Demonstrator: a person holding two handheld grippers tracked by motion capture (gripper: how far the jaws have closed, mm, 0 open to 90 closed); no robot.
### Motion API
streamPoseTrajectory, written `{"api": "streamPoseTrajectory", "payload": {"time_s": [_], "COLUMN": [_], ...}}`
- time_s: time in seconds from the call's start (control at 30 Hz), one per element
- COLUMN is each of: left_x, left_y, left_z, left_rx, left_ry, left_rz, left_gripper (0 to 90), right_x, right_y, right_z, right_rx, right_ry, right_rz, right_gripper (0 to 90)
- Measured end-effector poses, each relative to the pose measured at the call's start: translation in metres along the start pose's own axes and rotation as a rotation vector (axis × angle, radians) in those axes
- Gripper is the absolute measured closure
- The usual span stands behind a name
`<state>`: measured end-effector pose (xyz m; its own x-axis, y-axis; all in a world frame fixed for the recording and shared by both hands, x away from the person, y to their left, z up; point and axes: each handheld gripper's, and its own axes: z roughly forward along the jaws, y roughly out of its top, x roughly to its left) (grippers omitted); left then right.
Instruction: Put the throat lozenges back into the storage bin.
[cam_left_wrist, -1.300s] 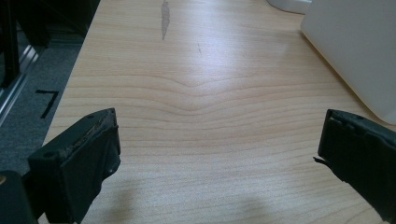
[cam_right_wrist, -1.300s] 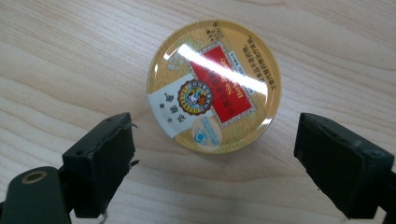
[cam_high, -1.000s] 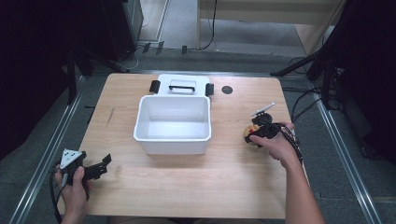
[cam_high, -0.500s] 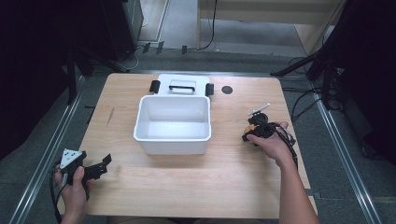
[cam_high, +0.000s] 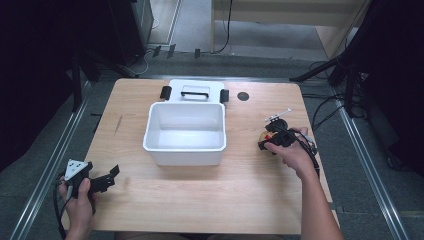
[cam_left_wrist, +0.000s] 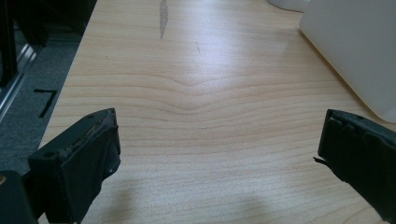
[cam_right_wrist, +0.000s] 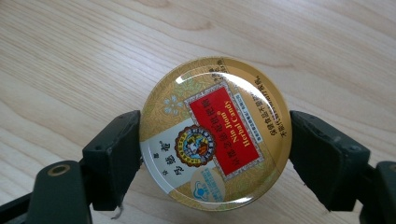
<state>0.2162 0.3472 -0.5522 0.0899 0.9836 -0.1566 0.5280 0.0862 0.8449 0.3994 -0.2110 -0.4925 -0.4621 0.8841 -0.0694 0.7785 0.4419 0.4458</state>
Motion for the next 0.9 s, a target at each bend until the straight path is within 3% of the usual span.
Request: {"api": "streamPoseTrajectory", "payload": {"time_s": [0.17, 0.43, 0.9], "left_x": [0.0, 0.0, 0.0], "left_y": [0.0, 0.0, 0.0], "left_z": [0.0, 0.0, 0.0], "left_rx": [0.0, 0.002, 0.001], "left_ry": [0.0, -0.002, -0.001], "left_rz": [0.0, -0.001, 0.005], "left_gripper": [0.0, 0.0, 0.0], "right_x": [0.005, 0.019, 0.037], "right_y": [0.004, 0.018, 0.036], "right_z": [-0.006, -0.022, -0.042], "right_rx": [-0.018, -0.06, -0.12], "right_ry": [0.012, 0.022, 0.073], "right_rz": [-0.029, -0.151, -0.235], "right_gripper": [20.9, 20.9, 21.0]}}
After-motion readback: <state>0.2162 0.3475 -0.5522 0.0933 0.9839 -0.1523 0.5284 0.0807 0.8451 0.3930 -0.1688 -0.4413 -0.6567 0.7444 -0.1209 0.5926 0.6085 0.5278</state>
